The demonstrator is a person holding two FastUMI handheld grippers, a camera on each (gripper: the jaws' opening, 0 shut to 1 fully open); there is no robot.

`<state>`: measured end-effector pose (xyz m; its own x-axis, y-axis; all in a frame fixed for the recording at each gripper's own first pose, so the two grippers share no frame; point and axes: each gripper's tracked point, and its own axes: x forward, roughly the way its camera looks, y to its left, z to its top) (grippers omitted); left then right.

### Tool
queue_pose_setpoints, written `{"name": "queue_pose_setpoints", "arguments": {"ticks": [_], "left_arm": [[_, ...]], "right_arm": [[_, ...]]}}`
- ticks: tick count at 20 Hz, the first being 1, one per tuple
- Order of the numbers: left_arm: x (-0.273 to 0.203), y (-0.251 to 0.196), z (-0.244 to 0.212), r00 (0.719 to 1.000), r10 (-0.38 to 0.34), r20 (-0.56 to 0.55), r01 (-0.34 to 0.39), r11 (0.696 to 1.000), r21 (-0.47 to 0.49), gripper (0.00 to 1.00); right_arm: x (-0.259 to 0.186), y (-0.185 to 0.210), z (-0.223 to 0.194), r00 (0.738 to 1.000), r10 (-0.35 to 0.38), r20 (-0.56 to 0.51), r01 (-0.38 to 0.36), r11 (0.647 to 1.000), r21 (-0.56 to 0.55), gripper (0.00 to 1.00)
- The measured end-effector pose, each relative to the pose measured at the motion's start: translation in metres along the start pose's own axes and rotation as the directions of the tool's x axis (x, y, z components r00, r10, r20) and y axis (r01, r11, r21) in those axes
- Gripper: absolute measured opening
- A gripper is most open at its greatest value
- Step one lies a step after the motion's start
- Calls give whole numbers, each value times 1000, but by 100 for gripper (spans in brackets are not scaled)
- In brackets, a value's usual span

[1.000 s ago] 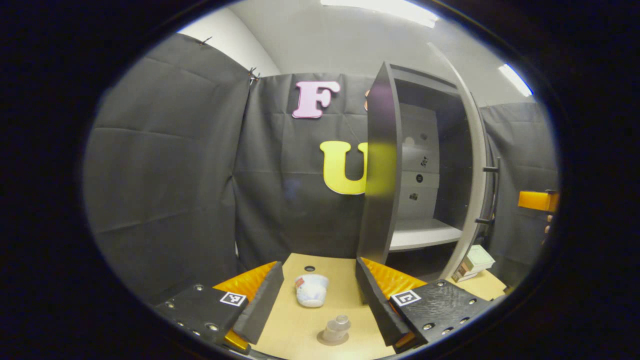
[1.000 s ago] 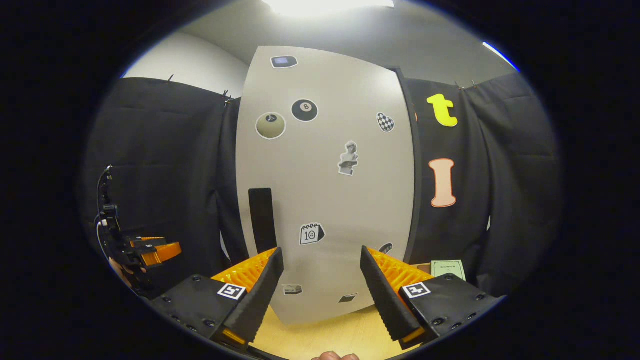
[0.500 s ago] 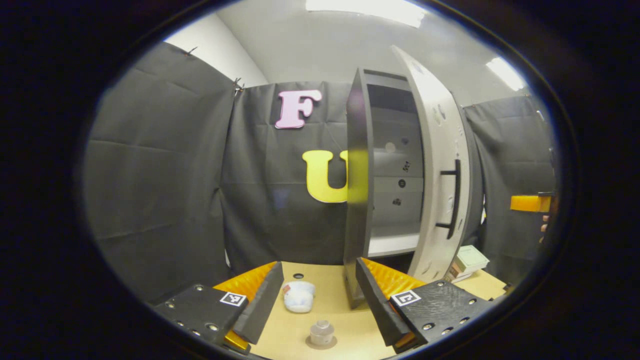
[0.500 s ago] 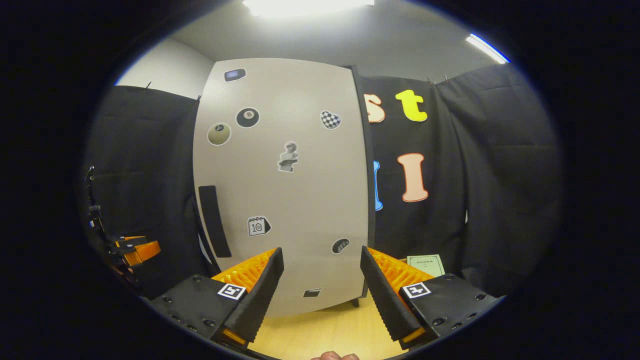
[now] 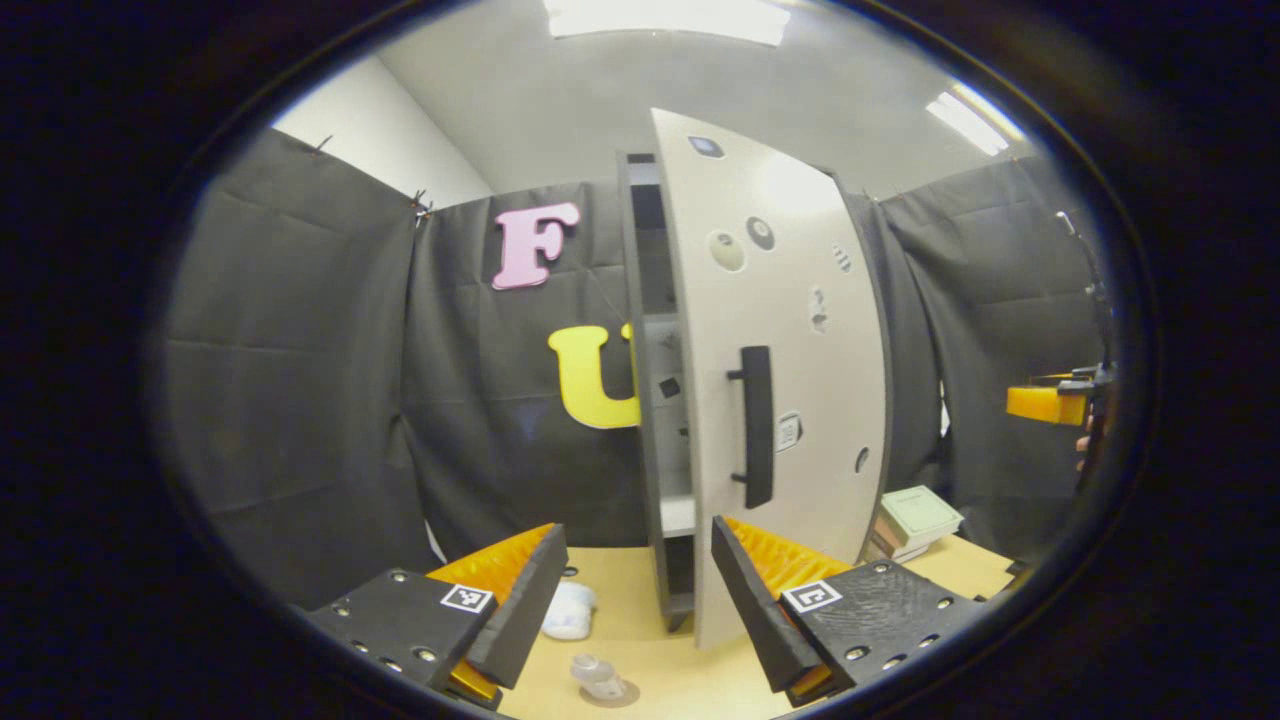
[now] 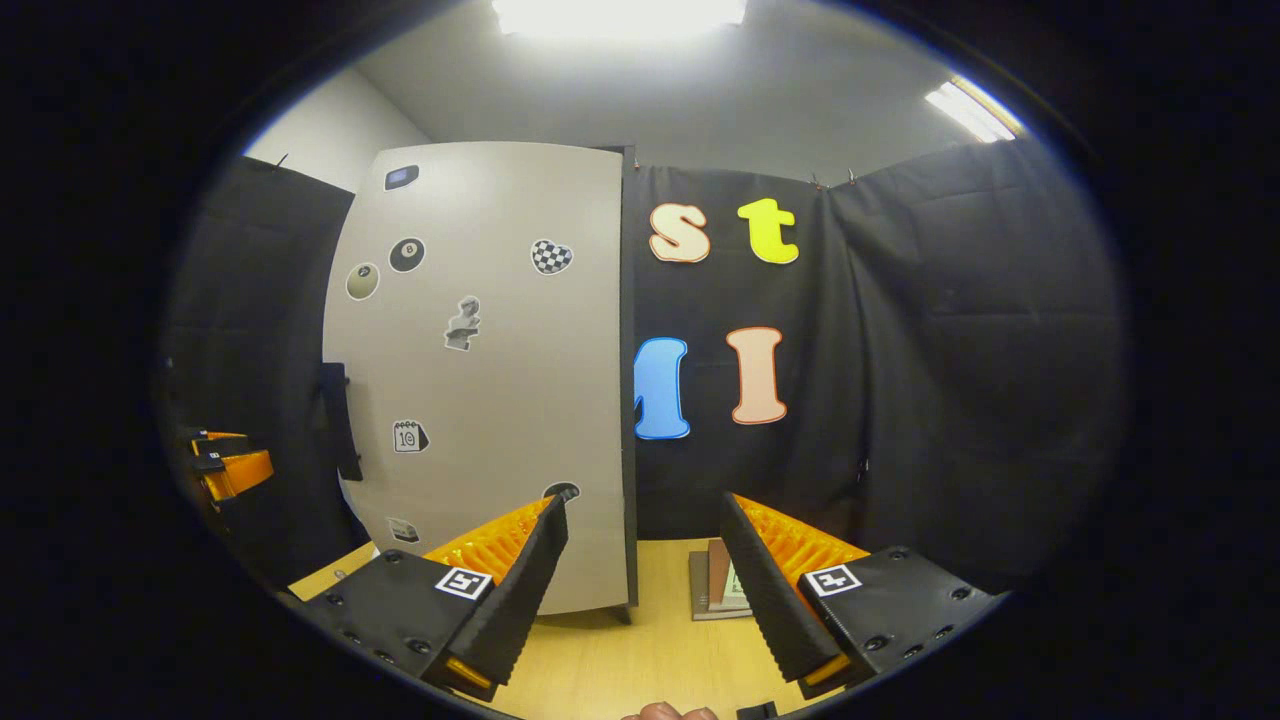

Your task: Open the cabinet door with the right hand, grasp the bottle in the cabinet with the left hand and place it on the coaster, then close the cabinet door with the right hand.

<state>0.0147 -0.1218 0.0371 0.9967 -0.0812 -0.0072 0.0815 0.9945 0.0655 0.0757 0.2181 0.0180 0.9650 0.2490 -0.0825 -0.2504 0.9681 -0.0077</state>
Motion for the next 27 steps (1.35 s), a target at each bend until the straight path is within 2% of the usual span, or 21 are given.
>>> {"name": "queue_pose_setpoints", "arguments": {"ticks": [4,7,14,21,27], "left_arm": [[3,-45,6,1000,-25,-2,25,1000,-18,88],[2,-69,9,1000,-17,-9,17,999,-30,88],[-6,-95,11,999,22,-38,-23,1000,-20,87],[4,-84,9,999,9,-31,-9,1000,1,89],[10,-55,3,1000,26,-8,-26,996,-84,89]], "right_arm": [[-11,-24,-16,999,30,-18,-30,1000,-6,98],[-15,-43,-33,997,55,-46,-55,999,1,98],[-14,-70,-49,994,78,-72,-75,996,45,98],[-4,-59,-62,993,55,-109,-46,995,83,98],[19,-45,-55,994,45,-103,-38,997,68,98]]}}
